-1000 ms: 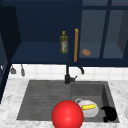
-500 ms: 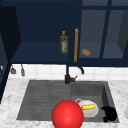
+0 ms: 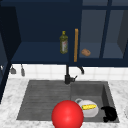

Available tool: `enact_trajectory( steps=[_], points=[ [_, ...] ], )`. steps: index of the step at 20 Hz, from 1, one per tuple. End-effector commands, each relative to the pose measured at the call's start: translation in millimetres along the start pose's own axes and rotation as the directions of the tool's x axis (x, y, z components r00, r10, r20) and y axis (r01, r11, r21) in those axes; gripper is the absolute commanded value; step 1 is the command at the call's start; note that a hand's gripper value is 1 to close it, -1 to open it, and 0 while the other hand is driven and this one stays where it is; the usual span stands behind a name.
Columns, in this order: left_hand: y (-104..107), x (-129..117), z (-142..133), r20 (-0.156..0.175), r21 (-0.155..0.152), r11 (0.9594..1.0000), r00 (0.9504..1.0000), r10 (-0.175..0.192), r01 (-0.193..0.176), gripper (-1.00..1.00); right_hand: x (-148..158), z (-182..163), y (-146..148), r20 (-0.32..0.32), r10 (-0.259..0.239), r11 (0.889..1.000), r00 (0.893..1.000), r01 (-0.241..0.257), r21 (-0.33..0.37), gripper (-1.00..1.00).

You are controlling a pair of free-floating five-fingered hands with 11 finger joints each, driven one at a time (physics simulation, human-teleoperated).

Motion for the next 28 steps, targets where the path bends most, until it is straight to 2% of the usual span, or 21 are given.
enact_trajectory(
  steps=[1, 4, 9, 10, 11, 12, 14, 15, 18, 20, 21, 22, 23, 24, 25, 28],
  points=[
    [-2, -4, -6, -0.105, 0.087, 0.9953, 0.9932, 0.050, -0.041, -1.00, 0, 0, 0, 0.000, 0.000, 1.000, 1.000, 0.000, 0.000, 0.00],
    [-6, -10, -13, -0.116, 0.073, 0.9955, 0.9909, 0.068, -0.060, -1.00, 0, 0, 0, 0.000, 0.000, 1.000, 1.000, 0.000, 0.000, 0.00],
    [-18, -11, -28, -0.125, 0.059, 0.9934, 0.9866, 0.105, -0.098, -1.00, 0, 0, 0, 0.000, 0.000, 1.000, 1.000, 0.000, 0.000, 0.00],
    [-19, -7, -33, -0.121, 0.034, 0.9957, 0.9886, 0.090, -0.086, -1.00, 0, 0, 0, 0.000, 0.000, 1.000, 1.000, 0.000, 0.000, 0.00],
    [-4, -3, -32, -0.132, -0.027, 0.9978, 0.9897, 0.057, -0.061, -1.00, 0, 0, 0, 0.000, 0.000, 1.000, 1.000, 0.000, 0.000, 0.00],
    [7, -4, -34, -0.141, -0.053, 0.9972, 0.9889, 0.045, -0.053, -1.00, 0, 0, 0, 0.000, 0.000, 1.000, 1.000, 0.000, 0.000, 0.00],
    [38, -1, -33, -0.137, -0.057, 0.9964, 0.9891, 0.054, -0.062, -1.00, 0, 0, 0, 0.000, 0.000, 1.000, 1.000, 0.000, 0.000, 0.00],
    [47, 2, -35, -0.135, -0.055, 0.9960, 0.9888, 0.062, -0.070, -1.00, 0, 0, 0, 0.000, 0.000, 1.000, 1.000, 0.000, 0.000, 0.00],
    [83, 13, -42, -0.111, -0.055, 0.9967, 0.9925, 0.053, -0.059, -1.00, 0, 0, 0, 0.000, 0.000, 1.000, 1.000, 0.000, 0.000, 0.00],
    [107, 20, -45, -0.109, -0.051, 0.9969, 0.9926, 0.054, -0.060, -1.00, 0, 0, 0, 0.000, 0.000, 1.000, 1.000, 0.000, 0.000, 0.00],
    [119, 22, -48, -0.121, -0.041, 0.9973, 0.9911, 0.056, -0.061, -1.00, 0, 0, 0, 0.000, 0.000, 1.000, 1.000, 0.000, 0.000, 0.00],
    [127, 23, -53, -0.150, -0.037, 0.9976, 0.9873, 0.051, -0.058, -1.00, 0, 0, 0, 0.000, 0.000, 1.000, 1.000, 0.000, 0.000, 0.00],
    [121, 22, -55, -0.197, -0.002, 0.9982, 0.9787, 0.059, -0.060, -1.00, 0, 0, 0, 0.000, 0.000, 1.000, 1.000, 0.000, 0.000, 0.00],
    [121, 23, -57, -0.214, 0.010, 0.9987, 0.9755, 0.052, -0.051, -1.00, 0, 0, 0, 0.000, 0.000, 1.000, 1.000, 0.000, 0.000, 0.00],
    [116, 25, -56, -0.236, 0.034, 0.9980, 0.9701, 0.059, -0.053, -1.00, 0, 0, 0, 0.000, 0.000, 1.000, 1.000, 0.000, 0.000, 0.00],
    [123, 28, -61, -0.257, 0.035, 0.9980, 0.9647, 0.060, -0.052, -1.00, 0, 0, 0, 0.000, 0.000, 1.000, 1.000, 0.000, 0.000, 0.00]
  ],
)
